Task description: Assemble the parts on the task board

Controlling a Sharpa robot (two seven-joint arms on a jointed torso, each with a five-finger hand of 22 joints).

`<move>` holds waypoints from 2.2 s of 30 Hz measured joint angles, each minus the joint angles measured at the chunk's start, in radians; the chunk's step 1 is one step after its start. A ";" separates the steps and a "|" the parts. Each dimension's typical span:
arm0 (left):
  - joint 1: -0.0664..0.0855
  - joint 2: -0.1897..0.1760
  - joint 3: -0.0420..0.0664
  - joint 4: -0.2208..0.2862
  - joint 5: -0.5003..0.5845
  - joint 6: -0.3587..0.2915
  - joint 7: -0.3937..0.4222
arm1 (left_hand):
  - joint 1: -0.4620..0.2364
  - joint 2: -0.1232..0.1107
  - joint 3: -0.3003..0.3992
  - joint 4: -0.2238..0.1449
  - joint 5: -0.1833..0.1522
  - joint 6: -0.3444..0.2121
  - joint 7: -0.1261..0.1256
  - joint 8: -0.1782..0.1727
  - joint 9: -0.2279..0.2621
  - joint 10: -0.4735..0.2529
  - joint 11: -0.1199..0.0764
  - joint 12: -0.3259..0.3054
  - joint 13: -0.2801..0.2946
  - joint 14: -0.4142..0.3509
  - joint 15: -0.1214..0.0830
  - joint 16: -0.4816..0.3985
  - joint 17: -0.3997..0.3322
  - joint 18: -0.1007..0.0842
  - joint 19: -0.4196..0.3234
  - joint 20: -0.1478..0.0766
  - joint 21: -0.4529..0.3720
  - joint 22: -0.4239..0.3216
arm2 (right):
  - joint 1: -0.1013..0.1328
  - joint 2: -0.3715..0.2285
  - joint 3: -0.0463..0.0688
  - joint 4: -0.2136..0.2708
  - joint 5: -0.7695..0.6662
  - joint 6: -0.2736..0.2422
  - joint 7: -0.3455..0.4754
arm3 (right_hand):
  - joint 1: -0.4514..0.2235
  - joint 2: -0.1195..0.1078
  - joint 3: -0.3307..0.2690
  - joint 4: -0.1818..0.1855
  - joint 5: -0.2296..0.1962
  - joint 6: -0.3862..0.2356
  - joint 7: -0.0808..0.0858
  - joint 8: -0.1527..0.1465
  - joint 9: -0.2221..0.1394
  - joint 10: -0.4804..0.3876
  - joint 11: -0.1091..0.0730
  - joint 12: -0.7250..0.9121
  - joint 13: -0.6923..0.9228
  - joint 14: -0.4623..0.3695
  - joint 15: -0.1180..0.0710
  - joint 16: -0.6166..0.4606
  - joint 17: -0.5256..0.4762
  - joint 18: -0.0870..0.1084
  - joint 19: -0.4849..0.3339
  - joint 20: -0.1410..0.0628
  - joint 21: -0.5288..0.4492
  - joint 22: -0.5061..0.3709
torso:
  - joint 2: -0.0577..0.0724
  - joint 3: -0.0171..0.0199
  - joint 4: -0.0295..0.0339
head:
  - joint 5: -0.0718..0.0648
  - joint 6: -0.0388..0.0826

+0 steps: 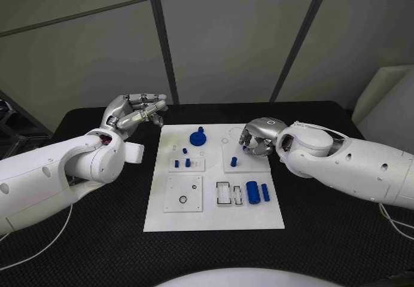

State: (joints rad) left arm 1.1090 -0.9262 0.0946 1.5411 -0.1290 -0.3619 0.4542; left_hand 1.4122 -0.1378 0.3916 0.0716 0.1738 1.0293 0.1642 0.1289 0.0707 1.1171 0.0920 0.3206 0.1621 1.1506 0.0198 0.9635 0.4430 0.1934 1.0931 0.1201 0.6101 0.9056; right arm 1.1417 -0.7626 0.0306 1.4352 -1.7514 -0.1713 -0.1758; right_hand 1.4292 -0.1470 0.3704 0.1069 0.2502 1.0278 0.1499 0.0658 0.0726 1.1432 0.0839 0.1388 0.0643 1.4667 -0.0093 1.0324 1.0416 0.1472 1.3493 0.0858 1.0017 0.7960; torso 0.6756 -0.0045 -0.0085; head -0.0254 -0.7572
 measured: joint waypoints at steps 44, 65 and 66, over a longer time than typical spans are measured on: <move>0.000 0.010 0.000 -0.008 0.018 0.011 -0.013 | 0.004 0.004 -0.002 -0.003 0.000 0.000 0.000 0.004 0.000 -0.004 -0.004 0.007 0.002 0.000 0.000 -0.004 -0.003 0.000 0.000 0.000 0.000 -0.004 | -0.009 0.033 0.002 -0.017 -0.030 0.028 -0.049 | 0.028 0.041 0.084 -0.049 -0.106 0.103 -0.019 0.033 0.021 0.106 -0.027 0.018 0.026 0.000 -0.007 0.173 0.121 -0.047 0.056 -0.005 0.259 0.317 | -0.001 0.0012 -0.0015 | 0.021 -0.019; -0.003 0.014 0.000 -0.022 0.018 0.022 -0.027 | 0.049 0.025 0.033 -0.050 0.008 0.000 0.000 0.011 -0.001 -0.015 0.000 0.020 0.005 0.001 -0.009 -0.004 -0.002 -0.001 0.011 -0.011 0.000 -0.002 | -0.013 -0.066 0.004 0.116 -0.053 -0.053 -0.068 | 0.034 0.048 0.107 -0.072 -0.112 0.104 -0.018 0.031 0.020 0.107 -0.027 0.010 0.034 0.000 -0.007 0.173 0.107 -0.047 0.056 -0.005 0.272 0.337 | -0.002 0.0017 -0.0038 | 0.018 -0.018; -0.003 0.014 0.000 -0.023 0.018 0.023 -0.028 | 0.049 0.025 0.033 -0.050 0.008 0.000 0.000 0.011 -0.001 -0.015 0.000 0.020 0.005 0.001 -0.009 -0.004 -0.002 -0.001 0.011 -0.011 0.000 -0.002 | -0.013 -0.071 0.006 0.129 -0.053 -0.058 -0.069 | 0.034 0.048 0.109 -0.075 -0.112 0.104 -0.018 0.031 0.020 0.107 -0.027 0.006 0.033 0.000 -0.007 0.173 0.107 -0.047 0.056 -0.005 0.272 0.337 | -0.002 0.0017 -0.0038 | 0.018 -0.017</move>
State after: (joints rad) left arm 1.1063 -0.9118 0.0945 1.5178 -0.1108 -0.3391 0.4266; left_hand 1.4611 -0.1130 0.4250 0.0218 0.1817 1.0290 0.1641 0.1396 0.0700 1.1025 0.0917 0.3407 0.1675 1.1519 0.0110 0.9596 0.4410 0.1929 1.1042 0.1091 0.6102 0.9040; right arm 1.1284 -0.8341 0.0367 1.5639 -1.8041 -0.2293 -0.2446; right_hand 1.4633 -0.0994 0.4799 0.0324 0.1386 1.1315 0.1321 0.0967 0.0922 1.2497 0.0565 0.1447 0.0978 1.4668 -0.0164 1.2051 1.1488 0.1005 1.4049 0.0804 1.2739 1.1333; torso 0.6740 -0.0028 -0.0124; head -0.0074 -0.7745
